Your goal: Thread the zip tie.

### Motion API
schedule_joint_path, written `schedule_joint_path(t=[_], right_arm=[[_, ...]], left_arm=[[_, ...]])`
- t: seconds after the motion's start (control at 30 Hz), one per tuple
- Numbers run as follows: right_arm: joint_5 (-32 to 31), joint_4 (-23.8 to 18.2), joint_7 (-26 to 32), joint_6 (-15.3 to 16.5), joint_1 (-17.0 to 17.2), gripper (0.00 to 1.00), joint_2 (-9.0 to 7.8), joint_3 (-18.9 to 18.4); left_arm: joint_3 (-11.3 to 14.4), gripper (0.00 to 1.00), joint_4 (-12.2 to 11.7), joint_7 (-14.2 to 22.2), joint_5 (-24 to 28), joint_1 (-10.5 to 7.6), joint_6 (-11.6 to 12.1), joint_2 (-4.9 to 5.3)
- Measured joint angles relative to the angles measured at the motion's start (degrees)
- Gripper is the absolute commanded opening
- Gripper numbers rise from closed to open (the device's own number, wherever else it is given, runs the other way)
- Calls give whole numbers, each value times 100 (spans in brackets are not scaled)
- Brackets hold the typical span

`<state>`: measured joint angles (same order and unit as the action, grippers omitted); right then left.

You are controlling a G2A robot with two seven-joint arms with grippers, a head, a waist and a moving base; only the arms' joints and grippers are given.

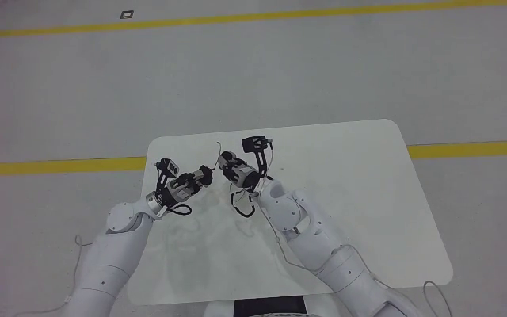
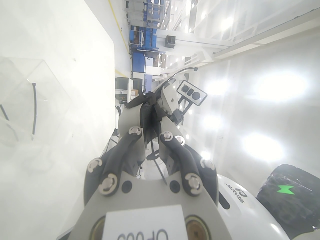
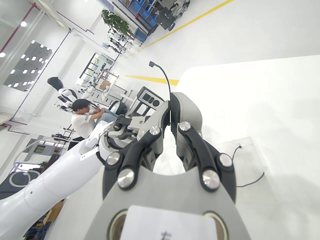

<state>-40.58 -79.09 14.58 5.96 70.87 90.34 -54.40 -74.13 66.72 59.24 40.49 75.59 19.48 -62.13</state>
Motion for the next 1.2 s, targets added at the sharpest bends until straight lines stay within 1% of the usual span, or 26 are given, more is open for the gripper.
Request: schedule_joint_path(t=[0.53, 0.83, 1.2], right_arm=[[8, 77, 120, -7, -70, 0, -21, 79], [1, 36, 42, 12, -43, 0, -44, 65], [-77, 57, 114, -38, -40, 0, -66, 114]], left_arm=[[0, 0, 0, 0, 0, 0, 0, 0], [0, 0, 0, 0, 0, 0, 0, 0], [0, 0, 0, 0, 0, 0, 0, 0]])
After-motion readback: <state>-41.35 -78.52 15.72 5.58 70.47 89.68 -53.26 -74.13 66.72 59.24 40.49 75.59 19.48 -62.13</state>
